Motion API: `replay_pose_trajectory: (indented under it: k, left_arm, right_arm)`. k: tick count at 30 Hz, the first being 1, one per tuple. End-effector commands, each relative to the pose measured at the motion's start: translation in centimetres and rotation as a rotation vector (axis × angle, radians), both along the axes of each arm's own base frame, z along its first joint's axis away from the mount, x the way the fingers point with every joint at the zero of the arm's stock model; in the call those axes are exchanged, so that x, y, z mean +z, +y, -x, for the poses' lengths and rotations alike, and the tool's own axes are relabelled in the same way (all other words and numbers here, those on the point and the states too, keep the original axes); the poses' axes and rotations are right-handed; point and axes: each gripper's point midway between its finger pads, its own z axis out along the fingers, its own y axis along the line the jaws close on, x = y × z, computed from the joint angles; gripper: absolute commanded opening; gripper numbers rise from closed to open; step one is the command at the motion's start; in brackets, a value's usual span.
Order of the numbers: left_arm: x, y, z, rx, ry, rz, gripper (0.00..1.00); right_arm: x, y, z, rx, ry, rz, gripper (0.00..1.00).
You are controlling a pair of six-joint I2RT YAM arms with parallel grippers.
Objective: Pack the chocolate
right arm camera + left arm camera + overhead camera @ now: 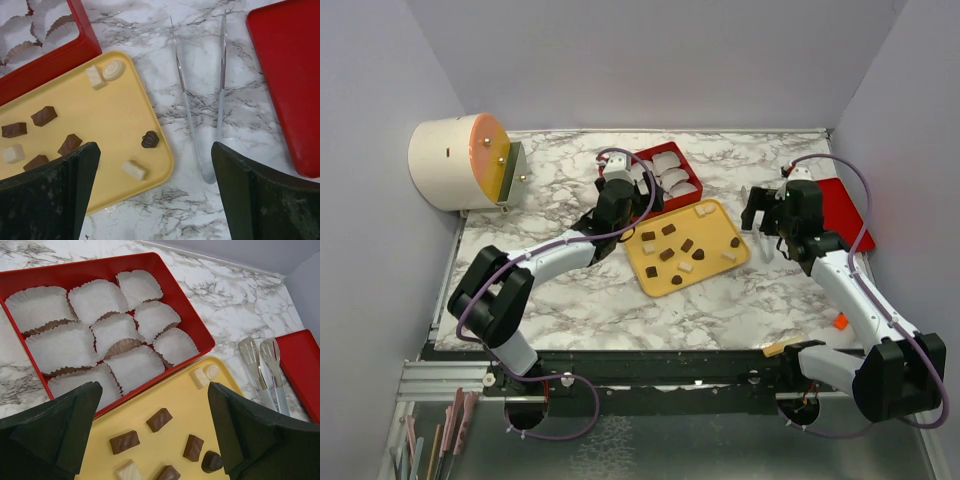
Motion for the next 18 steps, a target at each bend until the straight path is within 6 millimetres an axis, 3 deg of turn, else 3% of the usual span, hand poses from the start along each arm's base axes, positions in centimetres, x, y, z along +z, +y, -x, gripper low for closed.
replay_pose_trajectory:
  k: [1,5,18]
  left_arm:
    - [1.0,0.1,0.2,-0.017,-0.031,0.018,0.99]
    - [0.8,0.0,0.0,-0.01,-0.03,0.019,0.99]
    - [-0.2,-0.4,-0.6,-0.006,-0.025,0.03,0.98]
  right_arm:
    - [-0.9,-1.0,0.8,-0.026,0.041,0.06,1.0]
    - [-1.9,-2.9,0.6,-0.075,0.08,0.172,0.92]
    - [-5.8,-3.6,-2.2,-0.054,0.061,0.281,0.92]
